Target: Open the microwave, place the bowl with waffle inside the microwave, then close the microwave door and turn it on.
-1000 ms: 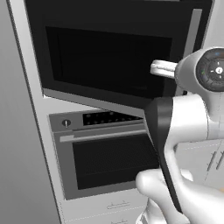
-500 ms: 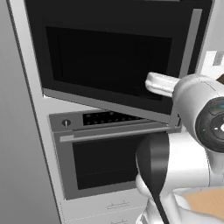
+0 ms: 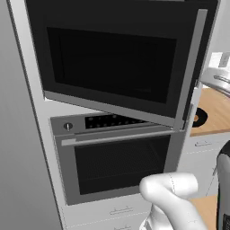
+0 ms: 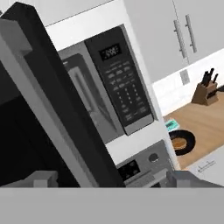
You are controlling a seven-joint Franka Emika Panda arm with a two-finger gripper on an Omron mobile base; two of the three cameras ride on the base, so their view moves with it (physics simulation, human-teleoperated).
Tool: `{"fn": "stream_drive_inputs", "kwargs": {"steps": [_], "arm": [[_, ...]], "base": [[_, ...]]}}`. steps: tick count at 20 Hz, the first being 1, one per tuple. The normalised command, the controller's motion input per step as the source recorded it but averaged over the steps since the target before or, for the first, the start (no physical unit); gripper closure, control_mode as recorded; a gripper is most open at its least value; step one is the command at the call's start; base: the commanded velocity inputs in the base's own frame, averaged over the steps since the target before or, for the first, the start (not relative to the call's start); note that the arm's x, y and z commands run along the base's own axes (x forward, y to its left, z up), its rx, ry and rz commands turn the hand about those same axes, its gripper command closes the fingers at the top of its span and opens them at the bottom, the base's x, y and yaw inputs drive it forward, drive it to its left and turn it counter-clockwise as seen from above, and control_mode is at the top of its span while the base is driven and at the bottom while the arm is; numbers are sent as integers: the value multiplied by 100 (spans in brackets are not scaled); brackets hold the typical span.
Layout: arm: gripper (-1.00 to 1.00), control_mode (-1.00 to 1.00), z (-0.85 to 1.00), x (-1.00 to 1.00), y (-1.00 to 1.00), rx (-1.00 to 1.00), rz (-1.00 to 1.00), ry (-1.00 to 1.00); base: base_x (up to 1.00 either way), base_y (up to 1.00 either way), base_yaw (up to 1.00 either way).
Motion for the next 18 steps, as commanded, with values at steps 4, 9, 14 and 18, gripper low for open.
{"fn": "stream_drive_inputs", "kwargs": {"steps": [4,9,14,18], "arm": [[-100,-100,-32,-8,-52,51,58,4],[-100,-100,-37,4,-3,44,79,7],[-100,-100,-30,93,0,43,62,26],[-100,-100,-1,76,-8,22,24,12]], "base": [[0,0,0],[0,0,0],[0,0,0],[0,0,0]]}}
